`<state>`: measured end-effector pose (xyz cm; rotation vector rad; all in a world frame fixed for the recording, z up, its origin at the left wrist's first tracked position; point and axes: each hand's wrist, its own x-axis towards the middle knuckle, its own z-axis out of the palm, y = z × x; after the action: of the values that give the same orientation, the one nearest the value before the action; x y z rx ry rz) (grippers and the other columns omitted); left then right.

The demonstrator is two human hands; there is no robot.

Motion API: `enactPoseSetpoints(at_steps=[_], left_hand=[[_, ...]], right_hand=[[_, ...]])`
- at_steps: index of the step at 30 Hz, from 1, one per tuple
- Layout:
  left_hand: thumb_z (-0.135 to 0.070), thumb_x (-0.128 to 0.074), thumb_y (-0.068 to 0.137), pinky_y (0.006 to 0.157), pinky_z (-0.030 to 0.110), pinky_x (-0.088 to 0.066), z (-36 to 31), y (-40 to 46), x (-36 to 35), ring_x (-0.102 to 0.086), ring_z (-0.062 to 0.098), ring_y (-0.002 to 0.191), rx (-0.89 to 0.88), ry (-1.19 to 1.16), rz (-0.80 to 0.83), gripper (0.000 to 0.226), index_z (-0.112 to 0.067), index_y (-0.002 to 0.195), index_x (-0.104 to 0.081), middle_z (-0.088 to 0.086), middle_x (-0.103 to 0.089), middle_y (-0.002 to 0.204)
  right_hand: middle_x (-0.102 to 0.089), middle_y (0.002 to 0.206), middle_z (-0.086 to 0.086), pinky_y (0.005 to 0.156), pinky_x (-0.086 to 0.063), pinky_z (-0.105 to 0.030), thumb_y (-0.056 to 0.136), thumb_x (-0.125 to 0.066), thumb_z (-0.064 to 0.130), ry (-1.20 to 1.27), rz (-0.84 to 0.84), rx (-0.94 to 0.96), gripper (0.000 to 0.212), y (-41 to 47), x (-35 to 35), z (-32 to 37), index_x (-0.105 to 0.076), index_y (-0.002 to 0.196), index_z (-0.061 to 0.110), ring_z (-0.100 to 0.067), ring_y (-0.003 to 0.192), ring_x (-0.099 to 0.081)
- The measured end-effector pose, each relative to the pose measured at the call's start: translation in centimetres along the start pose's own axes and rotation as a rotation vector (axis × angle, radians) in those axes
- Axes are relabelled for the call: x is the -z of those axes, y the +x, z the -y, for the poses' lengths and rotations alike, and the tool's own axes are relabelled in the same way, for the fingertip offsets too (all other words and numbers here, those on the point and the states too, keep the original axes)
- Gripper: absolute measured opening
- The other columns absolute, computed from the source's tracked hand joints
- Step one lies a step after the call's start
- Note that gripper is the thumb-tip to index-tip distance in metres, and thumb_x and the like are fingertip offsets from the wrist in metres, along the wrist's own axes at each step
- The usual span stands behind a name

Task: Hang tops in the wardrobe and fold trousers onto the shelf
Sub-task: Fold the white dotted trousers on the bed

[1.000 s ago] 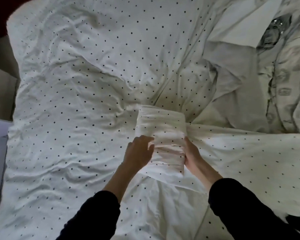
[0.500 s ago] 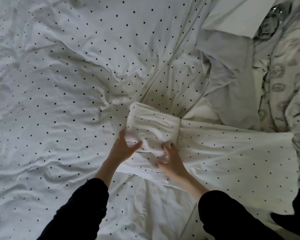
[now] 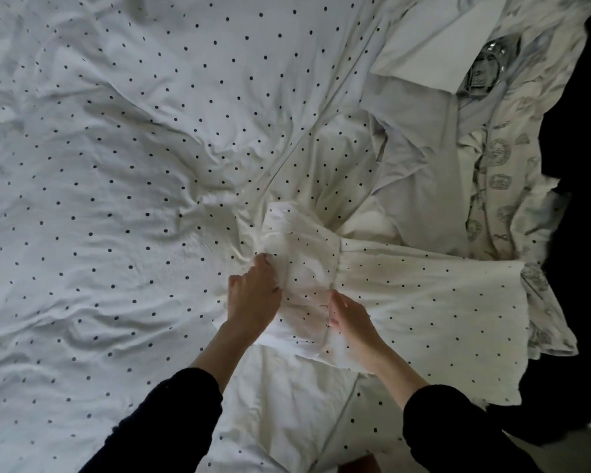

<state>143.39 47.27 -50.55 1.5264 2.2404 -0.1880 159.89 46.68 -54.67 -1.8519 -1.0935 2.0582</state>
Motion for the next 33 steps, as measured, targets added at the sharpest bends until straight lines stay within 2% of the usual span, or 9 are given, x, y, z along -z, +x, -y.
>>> enactPoseSetpoints(at_steps=[3, 6, 8, 11, 14, 19, 25, 29, 33], left_hand=[[-0.012, -0.043, 0.092, 0.093, 0.036, -0.040, -4.5, -2.3, -0.1, -0.057, 0.030, 0.110, -0.220, 0.081, 0.117, 0.055, -0.009, 0.143, -0.021, 0.011, -0.051, 0.132], [-0.023, -0.047, 0.095, 0.106, 0.036, -0.032, -9.2, -4.2, -0.6, -0.041, 0.026, 0.130, -0.413, -0.044, 0.495, 0.058, -0.018, 0.147, -0.023, 0.005, -0.036, 0.148], [-0.024, -0.048, 0.096, 0.106, 0.030, -0.033, -11.4, -4.8, -1.2, -0.044, 0.022, 0.129, -0.442, -0.235, 0.657, 0.048, -0.019, 0.142, -0.038, 0.004, -0.043, 0.144], [-0.009, -0.045, 0.096, 0.092, 0.019, -0.041, -11.5, -4.6, -2.0, -0.060, 0.020, 0.109, -0.318, -0.575, 0.456, 0.031, -0.010, 0.124, -0.058, 0.007, -0.061, 0.124], [-0.006, -0.049, 0.093, 0.095, 0.027, -0.043, -8.3, -3.2, -3.8, -0.060, 0.025, 0.107, -0.137, -0.580, 0.166, 0.027, -0.007, 0.119, -0.058, 0.012, -0.061, 0.118], [-0.032, -0.049, 0.096, 0.105, 0.031, -0.033, -4.4, -1.3, -7.0, -0.046, 0.027, 0.127, 0.078, -0.516, 0.381, 0.055, -0.003, 0.140, -0.035, 0.015, -0.045, 0.141], [-0.045, -0.071, 0.077, 0.100, 0.040, -0.041, -5.3, -0.9, -9.2, -0.055, 0.023, 0.117, 0.323, -1.167, 0.618, 0.067, -0.013, 0.130, -0.048, 0.007, -0.060, 0.127], [-0.021, -0.068, 0.084, 0.088, 0.032, -0.051, -6.4, -1.1, -8.7, -0.066, 0.019, 0.100, 0.211, -1.150, 0.570, 0.018, -0.013, 0.100, -0.064, 0.006, -0.071, 0.100], [-0.029, -0.073, 0.080, 0.080, 0.025, -0.050, -7.7, -3.5, -6.0, -0.065, 0.012, 0.091, 0.097, -1.087, 0.439, 0.044, -0.010, 0.114, -0.053, 0.000, -0.067, 0.098]], right_hand=[[-0.056, 0.126, -0.022, 0.105, -0.040, -0.048, 0.103, -0.033, 0.029, 0.149, -0.117, -0.066, 0.043, -1.2, 3.4, -0.1, -0.052, 0.124, -0.003, -0.038, 0.117, -0.053], [-0.057, 0.112, -0.019, 0.096, -0.043, -0.046, 0.098, -0.037, 0.031, 0.194, -0.316, -0.045, 0.027, -2.4, 7.4, -0.9, -0.059, 0.095, 0.016, -0.028, 0.092, -0.056], [-0.056, 0.122, -0.022, 0.097, -0.041, -0.048, 0.095, -0.037, 0.031, 0.067, -0.452, -0.047, 0.024, -3.0, 9.4, -1.5, -0.059, 0.095, 0.019, -0.030, 0.102, -0.054], [-0.045, 0.139, -0.014, 0.104, -0.034, -0.038, 0.100, -0.038, 0.022, -0.164, -0.599, 0.067, 0.039, -4.0, 10.5, -2.3, -0.046, 0.135, 0.006, -0.027, 0.127, -0.043], [-0.033, 0.151, -0.008, 0.114, -0.018, -0.029, 0.099, -0.045, 0.024, -0.578, -0.538, 0.389, 0.043, -4.6, 9.4, -2.9, -0.043, 0.139, 0.010, -0.023, 0.140, -0.029], [-0.002, 0.160, -0.001, 0.119, -0.014, -0.036, 0.093, -0.051, 0.045, -0.890, -0.195, 0.388, 0.071, -2.9, 7.2, -6.1, -0.017, 0.151, 0.023, -0.020, 0.147, -0.007], [0.009, 0.159, -0.002, 0.118, -0.012, -0.032, 0.093, -0.056, 0.033, -1.022, -0.093, 0.295, 0.083, -2.5, 10.8, -9.7, 0.003, 0.151, 0.025, -0.019, 0.147, 0.002], [-0.004, 0.160, -0.003, 0.119, -0.017, -0.036, 0.095, -0.048, 0.030, -0.989, -0.134, 0.308, 0.069, -4.1, 11.8, -10.5, -0.009, 0.152, 0.020, -0.019, 0.147, -0.006], [-0.020, 0.157, -0.003, 0.117, -0.021, -0.037, 0.094, -0.036, 0.032, -0.806, -0.221, 0.396, 0.058, -6.9, 10.7, -10.0, -0.024, 0.149, 0.017, -0.018, 0.144, -0.021]])
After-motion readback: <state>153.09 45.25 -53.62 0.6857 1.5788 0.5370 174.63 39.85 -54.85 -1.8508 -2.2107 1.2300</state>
